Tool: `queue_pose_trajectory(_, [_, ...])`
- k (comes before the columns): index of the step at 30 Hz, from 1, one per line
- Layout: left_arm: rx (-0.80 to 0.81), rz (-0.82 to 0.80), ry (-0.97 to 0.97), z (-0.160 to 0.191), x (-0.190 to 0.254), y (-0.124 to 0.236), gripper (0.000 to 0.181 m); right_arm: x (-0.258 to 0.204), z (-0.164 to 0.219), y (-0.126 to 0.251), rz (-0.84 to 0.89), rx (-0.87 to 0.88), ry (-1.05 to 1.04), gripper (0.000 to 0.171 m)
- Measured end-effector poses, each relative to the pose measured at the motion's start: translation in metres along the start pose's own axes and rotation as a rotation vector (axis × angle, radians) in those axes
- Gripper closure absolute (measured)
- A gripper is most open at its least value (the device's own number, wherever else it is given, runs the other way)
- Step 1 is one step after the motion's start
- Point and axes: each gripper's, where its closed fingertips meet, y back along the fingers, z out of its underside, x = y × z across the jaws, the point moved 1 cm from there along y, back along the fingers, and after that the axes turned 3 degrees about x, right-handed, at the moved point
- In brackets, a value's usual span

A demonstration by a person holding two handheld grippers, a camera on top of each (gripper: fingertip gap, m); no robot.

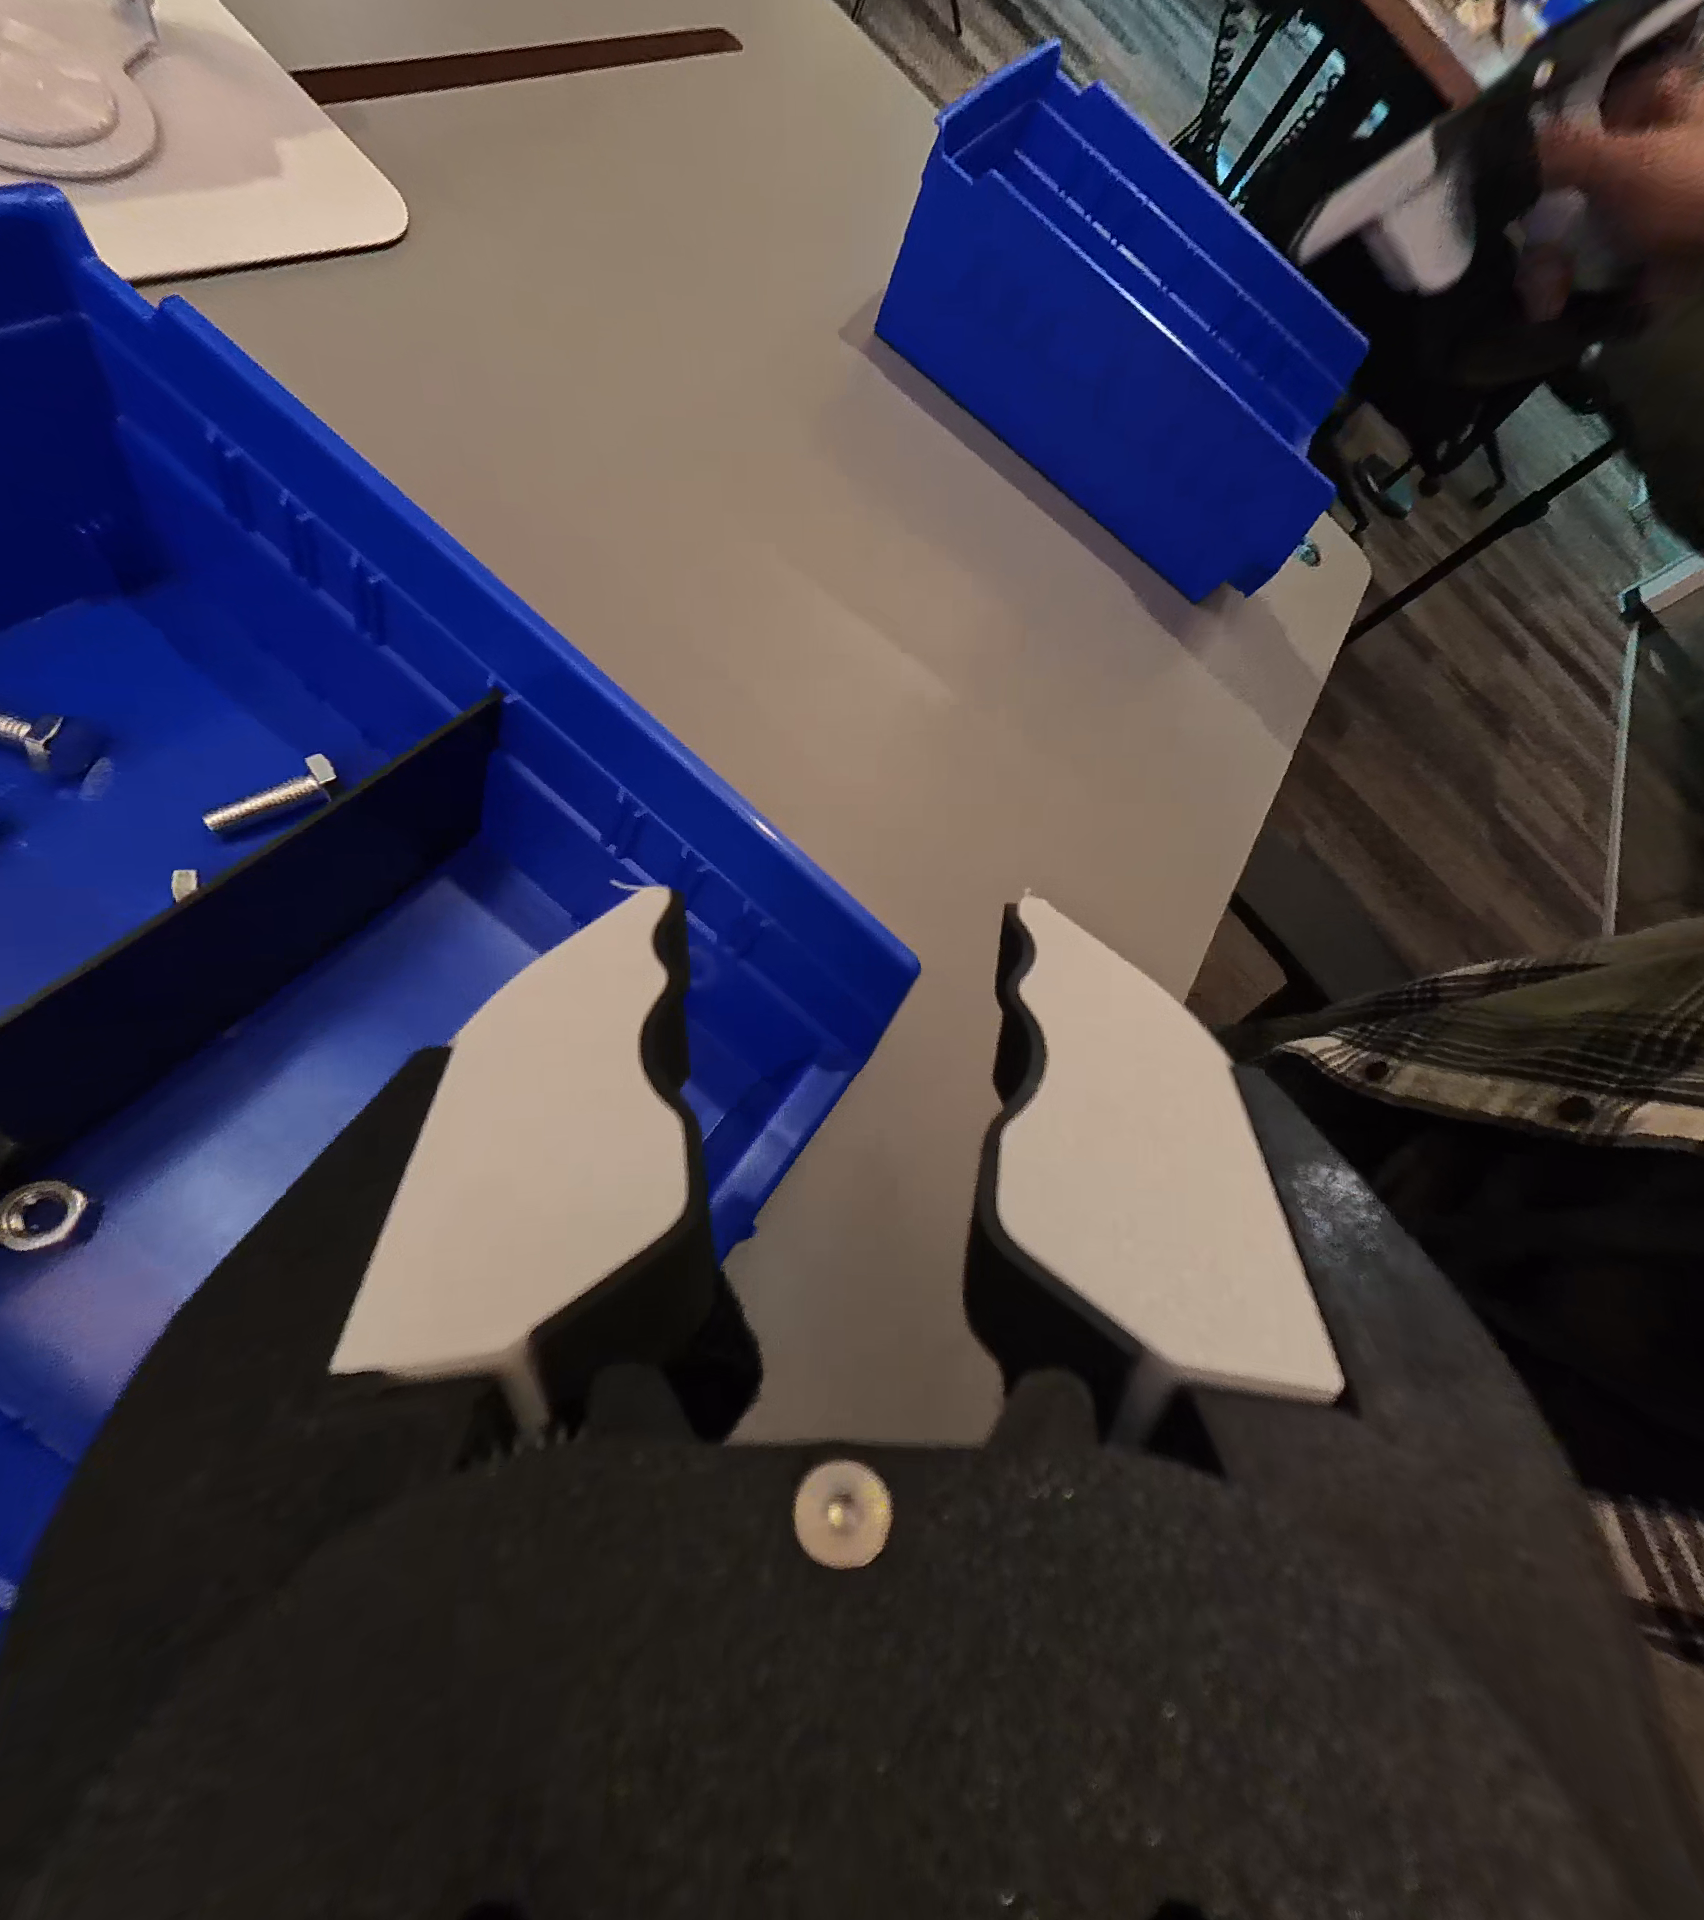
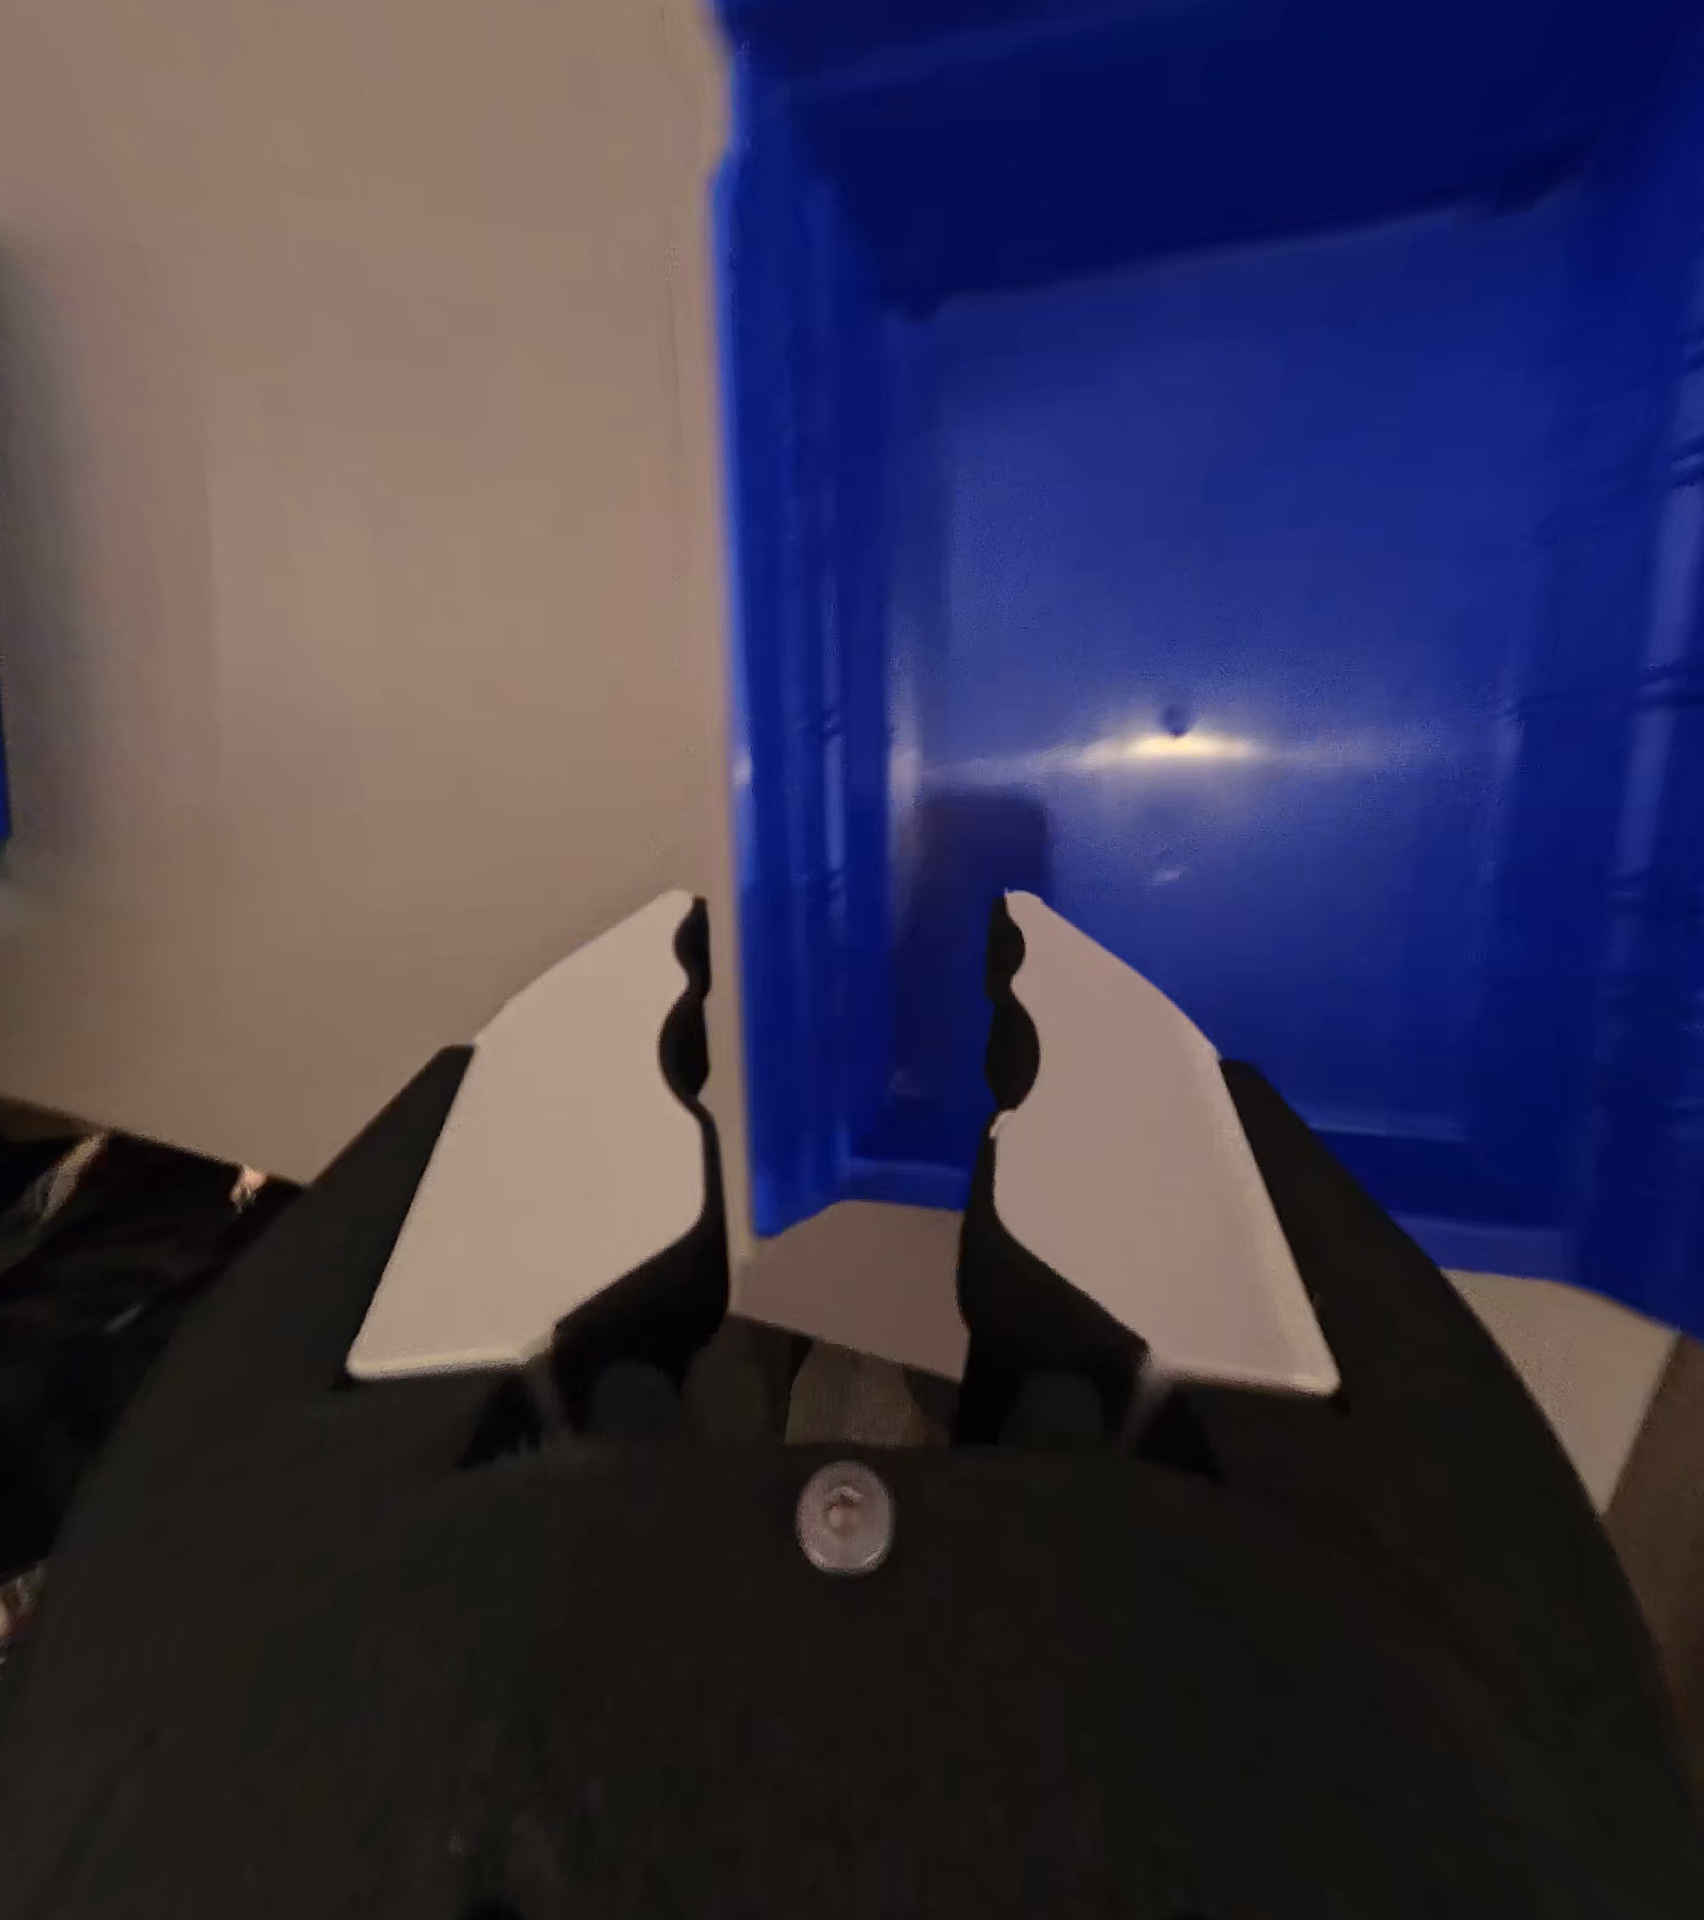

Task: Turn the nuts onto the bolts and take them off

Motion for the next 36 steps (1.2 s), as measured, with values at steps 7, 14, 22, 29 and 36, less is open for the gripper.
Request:
queue_pose_trajectory(7, [0.008,0.005,-0.014,0.009,0.009,0.013,0.124,-0.015,0.045,-0.058,0.199,-0.246,0.087,0.149])
queue_pose_trajectory(14, [0.047,-0.004,0.001,0.011,0.008,0.030,0.125,-0.006,0.033,-0.069,0.295,-0.344,0.048,0.167])
queue_pose_trajectory(22, [0.053,0.005,0.010,0.017,0.007,0.031,0.125,0.006,0.021,-0.071,0.313,-0.367,-0.004,0.168])
queue_pose_trajectory(29, [0.064,0.012,0.023,0.015,0.002,0.030,0.125,0.018,0.016,-0.070,0.336,-0.347,-0.033,0.168])
queue_pose_trajectory(36, [0.056,0.016,0.029,0.015,-0.001,0.027,0.125,0.028,0.012,-0.069,0.349,-0.335,-0.076,0.168])
